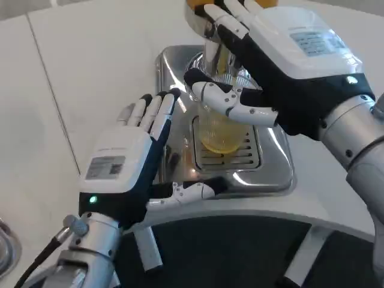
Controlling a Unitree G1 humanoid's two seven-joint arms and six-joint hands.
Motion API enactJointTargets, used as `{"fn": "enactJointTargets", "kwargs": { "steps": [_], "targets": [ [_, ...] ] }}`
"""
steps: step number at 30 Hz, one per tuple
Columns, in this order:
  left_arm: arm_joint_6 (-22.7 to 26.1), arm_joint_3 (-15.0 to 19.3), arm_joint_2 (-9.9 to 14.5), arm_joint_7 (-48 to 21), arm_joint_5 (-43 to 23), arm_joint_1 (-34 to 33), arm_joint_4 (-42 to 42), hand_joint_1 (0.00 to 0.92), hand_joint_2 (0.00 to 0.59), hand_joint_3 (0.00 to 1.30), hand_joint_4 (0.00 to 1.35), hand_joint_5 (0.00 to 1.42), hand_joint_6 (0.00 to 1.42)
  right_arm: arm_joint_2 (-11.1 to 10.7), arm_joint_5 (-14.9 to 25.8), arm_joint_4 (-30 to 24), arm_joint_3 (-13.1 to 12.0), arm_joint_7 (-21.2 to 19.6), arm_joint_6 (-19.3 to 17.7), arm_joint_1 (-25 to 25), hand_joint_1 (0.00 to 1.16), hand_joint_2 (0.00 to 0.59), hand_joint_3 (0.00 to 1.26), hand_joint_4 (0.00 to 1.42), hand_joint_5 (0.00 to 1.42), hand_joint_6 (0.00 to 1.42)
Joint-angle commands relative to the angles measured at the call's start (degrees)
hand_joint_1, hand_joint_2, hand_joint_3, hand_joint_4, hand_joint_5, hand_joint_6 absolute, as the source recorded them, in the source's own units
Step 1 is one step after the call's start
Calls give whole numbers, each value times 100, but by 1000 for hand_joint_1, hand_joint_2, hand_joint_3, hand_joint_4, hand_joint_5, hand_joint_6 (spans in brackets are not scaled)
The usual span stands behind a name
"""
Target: Grasp the cup under the faucet to collect the drink, then remove the cup.
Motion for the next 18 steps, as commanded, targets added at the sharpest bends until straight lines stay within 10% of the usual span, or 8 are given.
{"fn": "enactJointTargets", "kwargs": {
  "steps": [1, 7, 18],
  "targets": [
    [4, -108, -59, 112, 32, -81, 120, 0, 2, 0, 0, 0, 44, -1, 80, 42, -14, 140, -109, 125, 52, 431, 66, 0, 0, 48],
    [-16, -171, -77, 96, 33, -143, 154, 0, 2, 0, 0, 3, 44, 99, 120, 21, -141, 104, -7, 229, 56, 441, 66, 0, 0, 48],
    [-37, -232, -43, 112, 1, -236, 216, 0, 3, 0, 0, 5, 55, 1020, 463, -326, -849, -535, 874, 809, 150, 473, 13, 0, 0, 17]
  ]
}}
